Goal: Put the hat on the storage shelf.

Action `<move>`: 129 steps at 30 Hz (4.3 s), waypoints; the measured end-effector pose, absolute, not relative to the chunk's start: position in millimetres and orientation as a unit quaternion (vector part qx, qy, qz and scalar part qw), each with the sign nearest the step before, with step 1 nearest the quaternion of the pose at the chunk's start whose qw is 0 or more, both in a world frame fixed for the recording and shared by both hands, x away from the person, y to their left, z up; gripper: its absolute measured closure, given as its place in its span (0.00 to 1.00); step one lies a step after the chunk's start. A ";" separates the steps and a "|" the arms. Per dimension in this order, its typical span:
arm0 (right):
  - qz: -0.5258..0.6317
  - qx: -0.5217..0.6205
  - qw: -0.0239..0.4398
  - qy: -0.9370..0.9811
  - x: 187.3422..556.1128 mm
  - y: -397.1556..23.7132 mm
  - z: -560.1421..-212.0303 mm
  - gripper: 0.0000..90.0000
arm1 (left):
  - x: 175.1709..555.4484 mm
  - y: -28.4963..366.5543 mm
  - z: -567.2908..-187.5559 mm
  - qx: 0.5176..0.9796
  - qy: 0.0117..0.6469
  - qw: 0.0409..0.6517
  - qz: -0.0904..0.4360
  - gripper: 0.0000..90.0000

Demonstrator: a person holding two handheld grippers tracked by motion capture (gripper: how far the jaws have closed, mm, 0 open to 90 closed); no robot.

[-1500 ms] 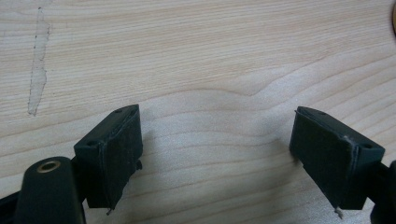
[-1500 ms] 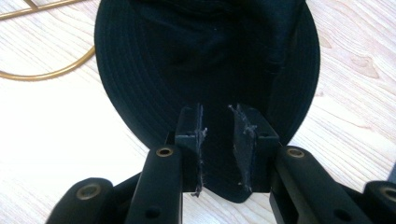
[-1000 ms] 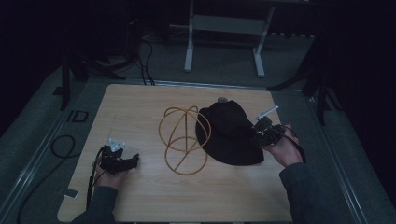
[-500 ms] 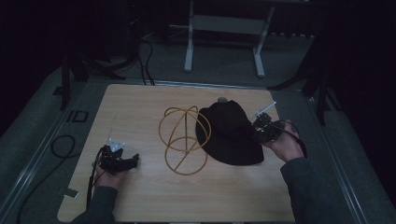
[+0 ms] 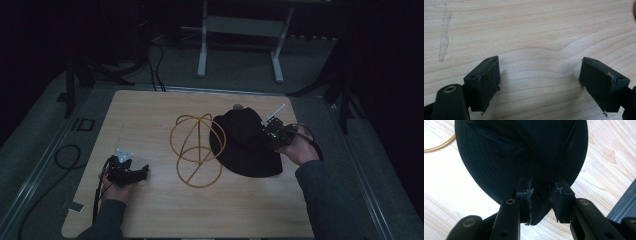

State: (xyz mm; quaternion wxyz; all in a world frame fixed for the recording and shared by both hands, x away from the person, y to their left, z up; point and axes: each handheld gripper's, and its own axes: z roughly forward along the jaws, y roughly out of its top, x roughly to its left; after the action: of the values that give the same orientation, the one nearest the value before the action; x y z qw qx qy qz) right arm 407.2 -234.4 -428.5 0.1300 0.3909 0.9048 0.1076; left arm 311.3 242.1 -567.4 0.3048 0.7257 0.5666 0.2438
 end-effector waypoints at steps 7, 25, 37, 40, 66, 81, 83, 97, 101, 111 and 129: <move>0.090 0.395 0.113 0.907 415.3 -231.2 -435.1 0.78 | 311.3 242.1 -567.4 0.726 0.566 0.305 0.244 0.20; 0.033 0.391 0.091 0.915 433.4 -220.1 -448.7 0.79 | 311.3 242.1 -567.4 0.726 0.566 0.305 0.244 0.20; 0.010 0.381 0.078 0.921 441.4 -208.6 -450.6 0.81 | 311.3 242.1 -567.4 0.726 0.567 0.305 0.244 0.19; -0.001 0.378 0.070 0.923 444.0 -206.5 -452.0 0.88 | 311.3 242.1 -567.4 0.726 0.567 0.305 0.244 0.20; 0.019 0.371 0.084 0.925 438.6 -208.9 -435.2 0.98 | 311.3 242.1 -567.4 0.726 0.566 0.305 0.244 0.19; 0.041 0.372 0.089 0.923 433.4 -217.0 -418.4 0.98 | 311.3 242.1 -567.4 0.726 0.566 0.305 0.244 0.20; 0.043 0.373 0.090 0.923 432.8 -217.3 -415.7 0.98 | 311.3 242.1 -567.4 0.726 0.566 0.305 0.244 0.20; 0.052 0.359 0.097 0.927 427.6 -212.8 -405.1 0.98 | 311.2 242.1 -567.4 0.726 0.566 0.305 0.244 0.20; 0.058 0.355 0.099 0.928 426.4 -211.4 -403.1 0.98 | 311.2 242.1 -567.3 0.727 0.566 0.304 0.244 0.20; 0.071 0.344 0.110 0.930 421.5 -209.2 -389.5 0.98 | 311.3 242.1 -567.4 0.727 0.566 0.304 0.244 0.20; 0.092 0.342 0.121 0.927 418.8 -216.8 -369.9 0.98 | 311.3 242.1 -567.3 0.727 0.566 0.304 0.244 0.20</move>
State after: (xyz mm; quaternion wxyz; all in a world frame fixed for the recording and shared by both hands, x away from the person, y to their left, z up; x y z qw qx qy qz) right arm 418.8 -216.8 -369.9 0.1208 0.3418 0.9275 0.0917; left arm 311.3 242.1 -567.3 0.3042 0.7265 0.5657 0.2440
